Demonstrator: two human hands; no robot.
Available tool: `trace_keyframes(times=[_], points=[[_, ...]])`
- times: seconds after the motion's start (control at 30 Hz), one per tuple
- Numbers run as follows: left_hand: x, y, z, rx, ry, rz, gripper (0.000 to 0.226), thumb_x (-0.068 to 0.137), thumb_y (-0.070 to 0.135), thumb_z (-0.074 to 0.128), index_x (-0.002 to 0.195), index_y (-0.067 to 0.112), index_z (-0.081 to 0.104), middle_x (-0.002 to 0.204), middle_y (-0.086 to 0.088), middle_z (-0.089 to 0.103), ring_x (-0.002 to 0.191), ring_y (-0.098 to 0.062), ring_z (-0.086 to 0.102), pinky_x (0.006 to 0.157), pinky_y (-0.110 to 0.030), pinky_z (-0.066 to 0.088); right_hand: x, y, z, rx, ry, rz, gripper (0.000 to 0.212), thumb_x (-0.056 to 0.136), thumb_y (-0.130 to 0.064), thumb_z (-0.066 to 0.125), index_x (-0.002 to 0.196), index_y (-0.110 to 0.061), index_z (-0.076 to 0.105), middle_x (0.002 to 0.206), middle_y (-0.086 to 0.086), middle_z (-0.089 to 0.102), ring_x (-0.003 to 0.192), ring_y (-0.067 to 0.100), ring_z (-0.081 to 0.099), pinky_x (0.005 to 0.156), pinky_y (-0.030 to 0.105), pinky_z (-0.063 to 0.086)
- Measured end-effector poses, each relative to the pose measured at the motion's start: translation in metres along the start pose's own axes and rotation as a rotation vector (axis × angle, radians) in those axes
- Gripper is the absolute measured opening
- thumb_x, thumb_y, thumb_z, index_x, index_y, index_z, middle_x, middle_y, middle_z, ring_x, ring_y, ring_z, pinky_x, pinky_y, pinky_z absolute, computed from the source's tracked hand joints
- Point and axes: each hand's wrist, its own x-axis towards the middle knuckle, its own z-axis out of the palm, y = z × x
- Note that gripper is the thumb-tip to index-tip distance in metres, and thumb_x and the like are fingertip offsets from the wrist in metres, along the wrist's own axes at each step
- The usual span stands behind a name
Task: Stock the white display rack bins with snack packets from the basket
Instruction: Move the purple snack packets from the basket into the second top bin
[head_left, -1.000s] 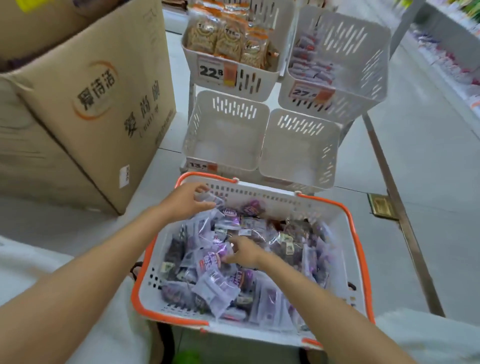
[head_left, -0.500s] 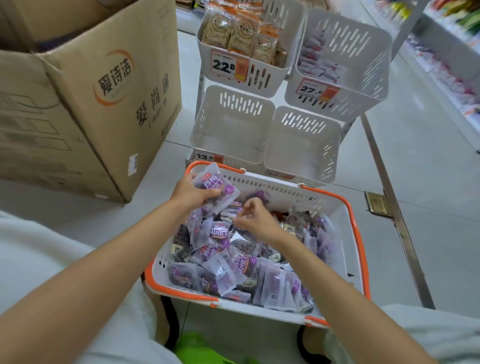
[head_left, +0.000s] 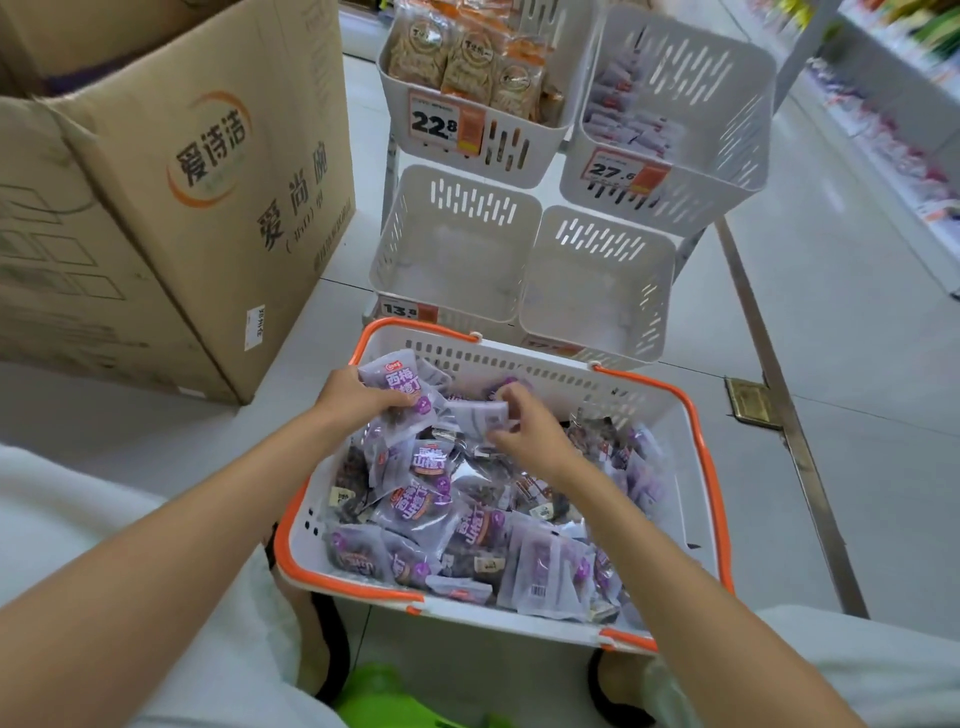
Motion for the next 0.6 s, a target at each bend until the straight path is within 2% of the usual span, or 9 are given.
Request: trace_keyframes(times=[0.07,0.13,0.23,0.3,0.37,0.4,0.47,0.53,0.6], points=[[-0.01,0.012,0.009,-0.141,-0.13,-0.079,0.029,0.083,0.028,0.078,0.105,0.013,0.066,0.096,-0.007,0.071,0.082,-0.017,0.066,0.066,-0.028,0.05,0.001,-0.023,-0.005,0.225,0.299,-0.105,0.023,0.088,-0.001,0.066,0.094,-0.018,0.052,0.093,-0.006,0.062,0.079,0.017,0.061,0.067,0.034,0.055],[-0.018,0.028,0.014,-0.405,-0.331,-0.198,0.032,0.093,0.04,0.063,0.107,0.012,0.066,0.101,-0.012,0.073,0.088,-0.022,0.07,0.076,-0.035,0.058,0.002,-0.038,-0.004,0.269,0.42,-0.231,0.026,0.086,0.003,0.066,0.093,-0.019,0.054,0.093,-0.006,0.064,0.083,0.014,0.063,0.067,0.031,0.055],[-0.024,0.045,0.015,-0.634,-0.503,-0.224,0.051,0.091,0.053,0.057,0.104,0.005,0.069,0.11,-0.021,0.071,0.096,-0.032,0.07,0.081,-0.043,0.061,-0.003,-0.04,0.004,0.019,0.199,-0.361,0.037,0.078,0.018,0.058,0.093,-0.017,0.058,0.122,0.0,0.064,0.115,0.012,0.058,0.095,0.028,0.05],[-0.025,0.053,0.017,-0.573,-0.506,-0.158,0.038,0.093,0.031,0.063,0.119,0.003,0.064,0.109,-0.017,0.072,0.082,-0.024,0.073,0.07,-0.036,0.063,0.002,-0.035,-0.001,0.086,0.096,-0.319,0.05,0.073,0.026,0.046,0.098,-0.014,0.063,0.137,-0.003,0.056,0.132,0.01,0.047,0.11,0.03,0.042],[-0.022,0.056,0.021,-0.525,-0.46,-0.08,0.034,0.094,0.011,0.062,0.126,0.001,0.057,0.083,-0.012,0.075,0.059,-0.013,0.071,0.054,-0.026,0.058,0.009,-0.034,-0.011,0.22,0.081,-0.243,0.069,0.074,0.025,0.039,0.11,-0.027,0.064,0.142,-0.01,0.049,0.137,0.01,0.042,0.111,0.034,0.041],[-0.019,0.057,0.024,-0.487,-0.422,-0.033,0.036,0.094,0.007,0.063,0.127,-0.001,0.055,0.076,-0.011,0.075,0.058,-0.012,0.071,0.054,-0.026,0.057,0.013,-0.035,-0.015,0.281,0.094,-0.194,0.071,0.077,0.021,0.04,0.119,-0.032,0.061,0.143,-0.01,0.047,0.135,0.012,0.044,0.108,0.038,0.044],[-0.012,0.064,0.029,-0.434,-0.402,0.071,0.046,0.089,0.005,0.069,0.132,0.001,0.053,0.097,-0.014,0.076,0.087,-0.023,0.075,0.077,-0.038,0.061,0.017,-0.038,-0.026,0.451,0.076,-0.078,0.055,0.09,0.003,0.054,0.132,-0.033,0.051,0.136,-0.004,0.052,0.119,0.014,0.057,0.093,0.038,0.054],[-0.01,0.077,0.033,-0.384,-0.454,0.161,0.05,0.085,0.005,0.072,0.132,0.007,0.054,0.116,-0.016,0.071,0.107,-0.03,0.069,0.096,-0.049,0.054,0.02,-0.044,-0.041,0.499,0.075,-0.08,0.039,0.092,-0.014,0.067,0.126,-0.029,0.055,0.113,-0.006,0.065,0.095,0.007,0.066,0.075,0.026,0.055],[-0.009,0.096,0.038,-0.301,-0.528,0.218,0.057,0.08,0.007,0.077,0.131,0.013,0.053,0.119,-0.012,0.07,0.108,-0.024,0.069,0.095,-0.043,0.055,0.027,-0.043,-0.061,0.395,0.159,-0.138,0.036,0.085,-0.017,0.076,0.117,-0.024,0.06,0.104,-0.006,0.07,0.092,0.007,0.068,0.08,0.029,0.055]])
